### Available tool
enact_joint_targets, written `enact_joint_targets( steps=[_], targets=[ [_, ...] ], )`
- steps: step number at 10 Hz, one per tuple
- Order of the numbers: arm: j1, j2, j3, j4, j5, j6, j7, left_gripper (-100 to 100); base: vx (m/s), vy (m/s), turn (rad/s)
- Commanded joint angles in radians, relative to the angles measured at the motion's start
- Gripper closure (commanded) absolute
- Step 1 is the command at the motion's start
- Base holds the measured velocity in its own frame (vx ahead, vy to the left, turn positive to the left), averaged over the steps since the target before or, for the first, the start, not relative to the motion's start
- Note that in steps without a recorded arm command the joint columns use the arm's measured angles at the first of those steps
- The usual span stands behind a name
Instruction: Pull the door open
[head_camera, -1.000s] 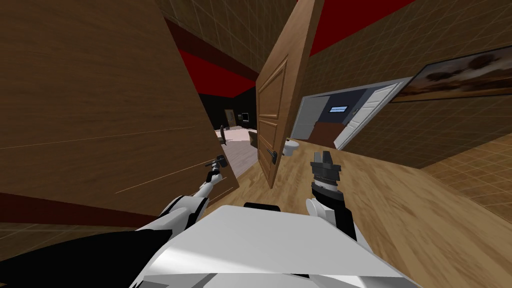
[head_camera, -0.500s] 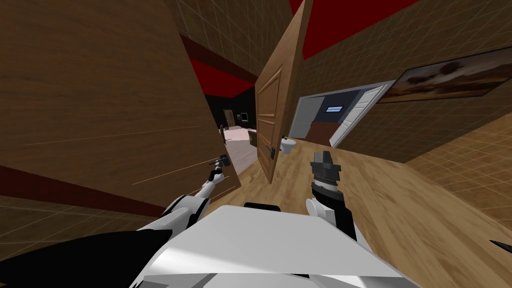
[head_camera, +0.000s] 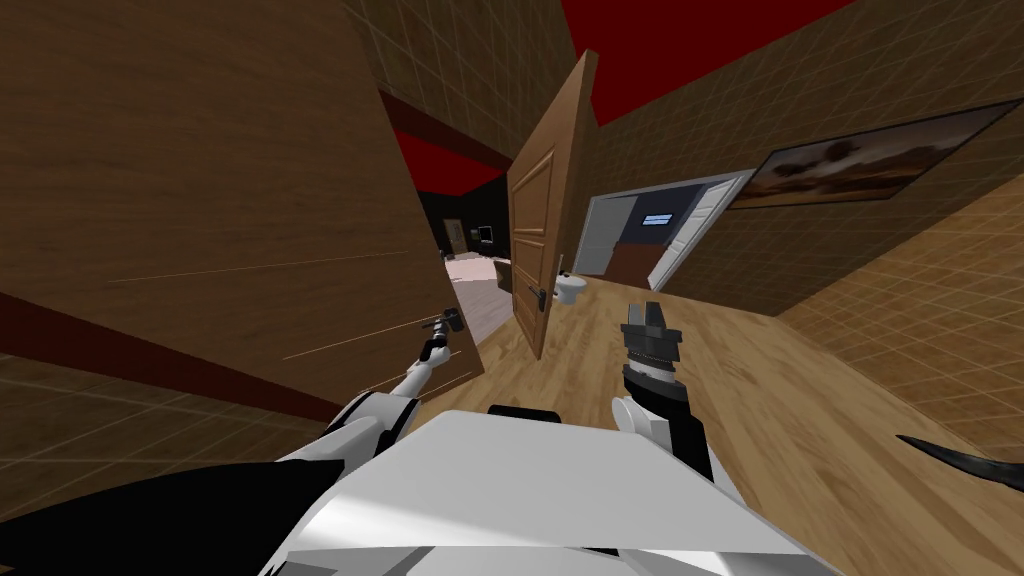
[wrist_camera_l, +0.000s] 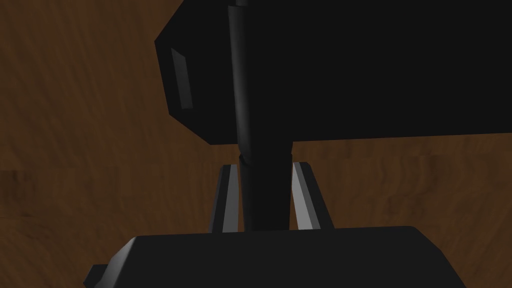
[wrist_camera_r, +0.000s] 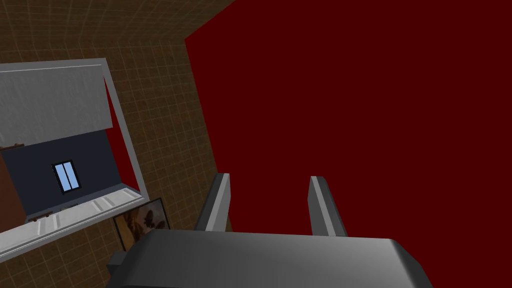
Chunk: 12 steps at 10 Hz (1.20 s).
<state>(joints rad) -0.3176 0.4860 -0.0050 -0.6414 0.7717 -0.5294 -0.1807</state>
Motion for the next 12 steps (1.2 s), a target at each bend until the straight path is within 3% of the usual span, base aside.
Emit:
enact_joint_targets(
  steps=[1, 9, 12],
  targets=[
    [0.003, -0.001, -0.015, -0.008, -0.009, 0.002, 0.013, 100, -0.214, 0.040, -0.084],
    [0.013, 0.001, -0.069, -0.038, -0.041, 0.011, 0.057, 100, -0.179, 0.012, -0.061],
    [0.020, 0.011, -0.095, -0.055, -0.052, 0.010, 0.084, 100, -0.216, 0.054, -0.114]
  ],
)
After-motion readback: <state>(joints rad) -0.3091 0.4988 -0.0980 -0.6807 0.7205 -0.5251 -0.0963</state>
